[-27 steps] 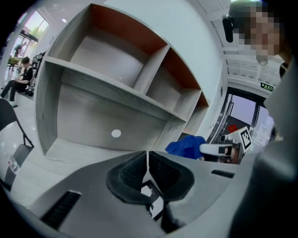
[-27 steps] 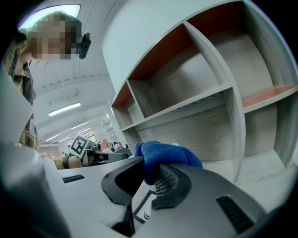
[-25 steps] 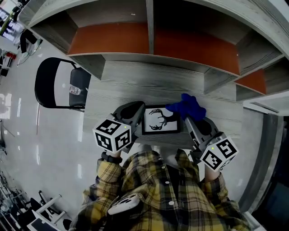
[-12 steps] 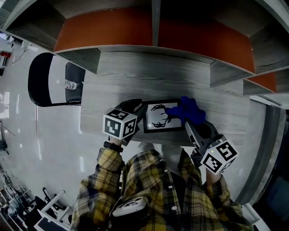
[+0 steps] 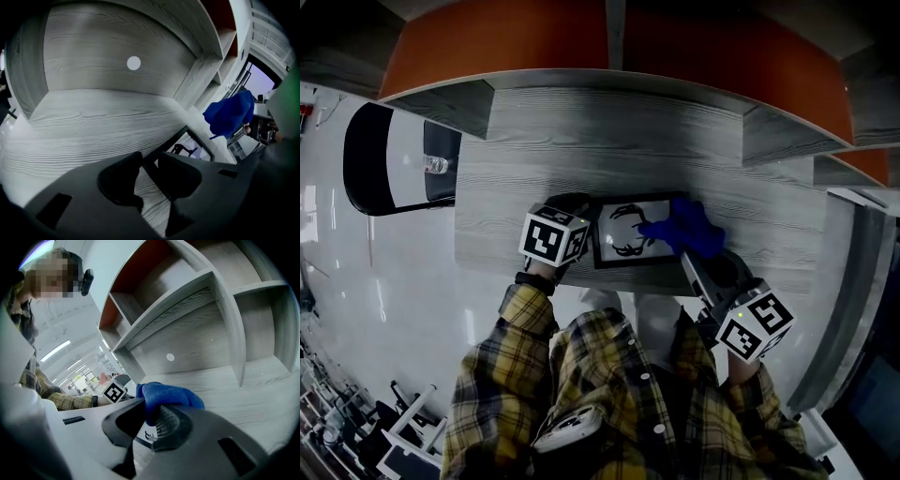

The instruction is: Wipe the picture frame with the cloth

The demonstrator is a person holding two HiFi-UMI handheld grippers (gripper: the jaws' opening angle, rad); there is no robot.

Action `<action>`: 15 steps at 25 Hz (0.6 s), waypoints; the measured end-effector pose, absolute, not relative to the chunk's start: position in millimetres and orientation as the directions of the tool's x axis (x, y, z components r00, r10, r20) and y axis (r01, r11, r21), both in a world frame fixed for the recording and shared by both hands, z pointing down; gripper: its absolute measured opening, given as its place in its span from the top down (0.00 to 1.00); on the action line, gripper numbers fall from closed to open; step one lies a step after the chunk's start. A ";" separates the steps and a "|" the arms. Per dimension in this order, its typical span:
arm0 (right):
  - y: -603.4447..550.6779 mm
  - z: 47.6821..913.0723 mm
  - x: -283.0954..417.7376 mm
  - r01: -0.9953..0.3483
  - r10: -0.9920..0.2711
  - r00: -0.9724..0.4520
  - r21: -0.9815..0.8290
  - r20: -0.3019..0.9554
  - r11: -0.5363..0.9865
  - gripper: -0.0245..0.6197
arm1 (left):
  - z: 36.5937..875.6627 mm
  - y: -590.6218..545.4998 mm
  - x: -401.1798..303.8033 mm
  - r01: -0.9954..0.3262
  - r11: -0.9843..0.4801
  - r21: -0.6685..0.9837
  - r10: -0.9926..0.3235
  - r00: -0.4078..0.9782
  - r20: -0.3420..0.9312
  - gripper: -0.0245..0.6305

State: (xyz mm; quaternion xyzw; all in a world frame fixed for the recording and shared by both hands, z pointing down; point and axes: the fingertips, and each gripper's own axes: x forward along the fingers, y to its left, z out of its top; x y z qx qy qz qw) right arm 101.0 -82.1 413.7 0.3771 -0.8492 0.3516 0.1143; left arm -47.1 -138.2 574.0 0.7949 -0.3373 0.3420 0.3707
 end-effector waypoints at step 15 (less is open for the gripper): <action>-94.2 421.2 101.4 -0.724 -0.554 -0.687 -0.501 0.470 0.473 0.90 | 585.0 -141.6 -52.6 -0.807 -0.498 0.316 -0.273 0.492 0.827 0.70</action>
